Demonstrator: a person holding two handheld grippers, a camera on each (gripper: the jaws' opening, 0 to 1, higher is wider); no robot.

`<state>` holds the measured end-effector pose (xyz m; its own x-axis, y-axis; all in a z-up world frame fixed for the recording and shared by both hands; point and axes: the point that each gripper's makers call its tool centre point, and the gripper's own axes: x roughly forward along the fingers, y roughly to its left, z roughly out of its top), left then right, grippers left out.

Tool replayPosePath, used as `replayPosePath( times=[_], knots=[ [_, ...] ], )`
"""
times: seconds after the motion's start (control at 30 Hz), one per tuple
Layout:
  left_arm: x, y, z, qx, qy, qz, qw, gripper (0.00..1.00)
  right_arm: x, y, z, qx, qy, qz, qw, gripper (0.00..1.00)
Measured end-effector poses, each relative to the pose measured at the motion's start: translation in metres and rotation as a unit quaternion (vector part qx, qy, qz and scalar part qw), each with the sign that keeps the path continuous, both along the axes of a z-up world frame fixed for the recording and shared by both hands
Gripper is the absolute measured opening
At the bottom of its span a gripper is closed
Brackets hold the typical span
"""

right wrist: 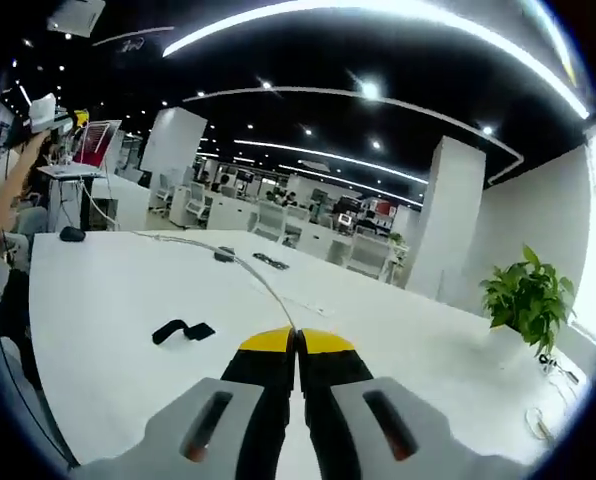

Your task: Peel open the Velcro strap on the desktop, arrange the wired earphones neatly onto it, and close the Velcro strap to secure them.

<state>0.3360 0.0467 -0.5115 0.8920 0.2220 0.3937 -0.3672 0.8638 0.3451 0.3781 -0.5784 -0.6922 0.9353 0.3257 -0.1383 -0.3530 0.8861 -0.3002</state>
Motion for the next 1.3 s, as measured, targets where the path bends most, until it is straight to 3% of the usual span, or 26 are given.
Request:
replayPosePath(
  times=[0.33,0.47,0.7,0.83,1.03,1.3],
  knots=[
    [-0.001,-0.062,0.018,0.014,-0.02,-0.081,0.9964,0.05,0.032,0.028,-0.034,0.017,0.014,0.037,0.9991,0.04],
    [0.003,-0.095,0.02,0.013,-0.019,-0.134,0.9907,0.05,0.042,0.03,-0.049,0.026,0.027,0.039,0.9985,0.04],
    [-0.002,-0.139,0.024,0.009,-0.028,-0.21,0.9773,0.05,0.031,0.02,-0.078,-0.006,0.043,0.033,0.9985,0.04],
    [-0.009,-0.158,0.03,0.009,-0.039,-0.24,0.9699,0.05,0.023,0.013,-0.093,0.002,0.058,0.033,0.9978,0.05],
    [-0.019,-0.194,0.039,0.02,-0.047,-0.295,0.9542,0.05,0.011,0.008,-0.103,-0.004,0.07,0.028,0.9972,0.08],
    [-0.02,-0.229,0.051,0.034,-0.047,-0.337,0.9399,0.05,-0.012,0.005,-0.112,-0.011,0.073,0.027,0.9969,0.11]
  ],
)
